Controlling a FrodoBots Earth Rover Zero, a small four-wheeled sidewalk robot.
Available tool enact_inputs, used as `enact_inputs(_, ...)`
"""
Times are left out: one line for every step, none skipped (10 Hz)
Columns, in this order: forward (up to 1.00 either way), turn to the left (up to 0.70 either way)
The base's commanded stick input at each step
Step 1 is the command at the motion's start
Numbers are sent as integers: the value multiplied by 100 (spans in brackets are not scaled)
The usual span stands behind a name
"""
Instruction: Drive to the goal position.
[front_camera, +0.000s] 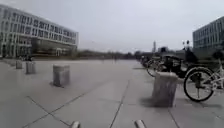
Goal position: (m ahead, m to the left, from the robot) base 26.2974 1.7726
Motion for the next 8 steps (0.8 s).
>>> enact_inputs(100, 0)
enact_inputs(100, 1)
enact_inputs(100, 18)
enact_inputs(100, 7)
enact_inputs(100, 0)
enact_inputs(100, 0)
enact_inputs(100, -7)
enact_inputs(100, -21)
